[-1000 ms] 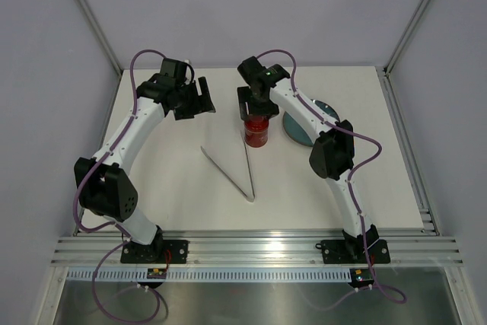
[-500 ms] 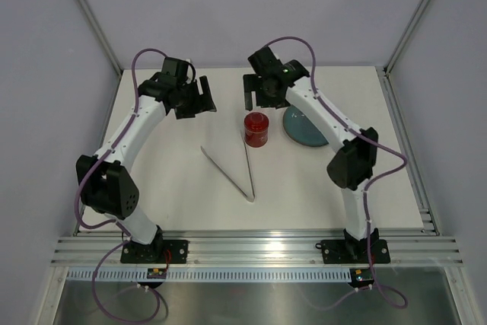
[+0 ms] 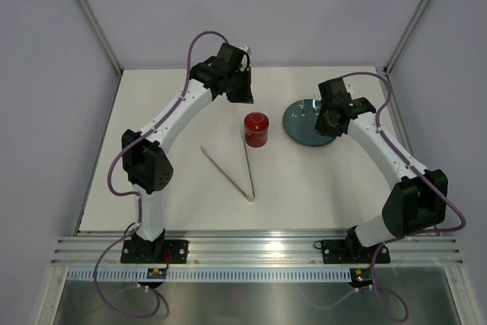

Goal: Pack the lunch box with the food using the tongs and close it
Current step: Adjust the box lid on the packing box.

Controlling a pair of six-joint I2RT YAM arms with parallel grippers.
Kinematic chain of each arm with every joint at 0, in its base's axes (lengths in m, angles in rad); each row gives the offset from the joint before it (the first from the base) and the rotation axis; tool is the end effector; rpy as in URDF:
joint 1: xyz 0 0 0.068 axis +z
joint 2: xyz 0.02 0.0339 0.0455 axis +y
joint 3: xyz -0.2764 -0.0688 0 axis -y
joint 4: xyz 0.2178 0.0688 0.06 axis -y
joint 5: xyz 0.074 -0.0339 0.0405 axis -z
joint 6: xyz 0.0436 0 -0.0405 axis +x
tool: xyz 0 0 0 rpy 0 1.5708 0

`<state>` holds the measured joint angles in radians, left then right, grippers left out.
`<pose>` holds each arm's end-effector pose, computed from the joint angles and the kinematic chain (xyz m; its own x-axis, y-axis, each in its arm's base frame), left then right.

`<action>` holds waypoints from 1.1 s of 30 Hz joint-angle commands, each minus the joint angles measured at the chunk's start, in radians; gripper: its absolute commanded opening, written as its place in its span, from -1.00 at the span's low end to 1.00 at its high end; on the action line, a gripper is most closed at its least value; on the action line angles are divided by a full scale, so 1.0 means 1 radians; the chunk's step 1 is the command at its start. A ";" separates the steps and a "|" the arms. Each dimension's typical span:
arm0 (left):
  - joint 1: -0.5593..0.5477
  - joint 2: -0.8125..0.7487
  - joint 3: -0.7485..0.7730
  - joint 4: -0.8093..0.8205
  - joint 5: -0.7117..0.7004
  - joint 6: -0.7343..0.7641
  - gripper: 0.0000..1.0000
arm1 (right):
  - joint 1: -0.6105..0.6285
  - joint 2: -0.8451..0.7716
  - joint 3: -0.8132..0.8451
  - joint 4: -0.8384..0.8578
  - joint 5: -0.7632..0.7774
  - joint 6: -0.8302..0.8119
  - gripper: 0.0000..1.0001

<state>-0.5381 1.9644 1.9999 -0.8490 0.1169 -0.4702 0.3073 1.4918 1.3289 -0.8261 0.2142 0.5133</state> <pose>0.3599 -0.2207 0.3512 -0.8181 -0.0358 -0.5740 0.2324 0.8924 -0.3868 0.2763 0.0780 0.3155 -0.7842 0.2546 -0.5659 0.2306 0.9662 0.1151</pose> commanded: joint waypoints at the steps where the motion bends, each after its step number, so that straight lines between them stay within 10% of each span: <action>1: -0.006 0.063 0.118 -0.044 0.003 0.007 -1.00 | 0.000 -0.090 -0.043 0.059 0.002 0.033 -0.64; 17: -0.036 0.134 -0.121 0.050 0.035 0.008 -1.00 | -0.010 -0.074 -0.079 0.068 -0.013 0.024 -0.65; 33: -0.036 -0.001 -0.021 0.041 -0.026 0.044 -1.00 | -0.010 -0.102 -0.060 0.053 -0.021 0.030 -0.65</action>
<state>-0.5686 2.0319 1.9160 -0.8406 0.1169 -0.4465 0.3046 1.4204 1.2556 -0.7822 0.1959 0.5323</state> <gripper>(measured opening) 0.003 0.175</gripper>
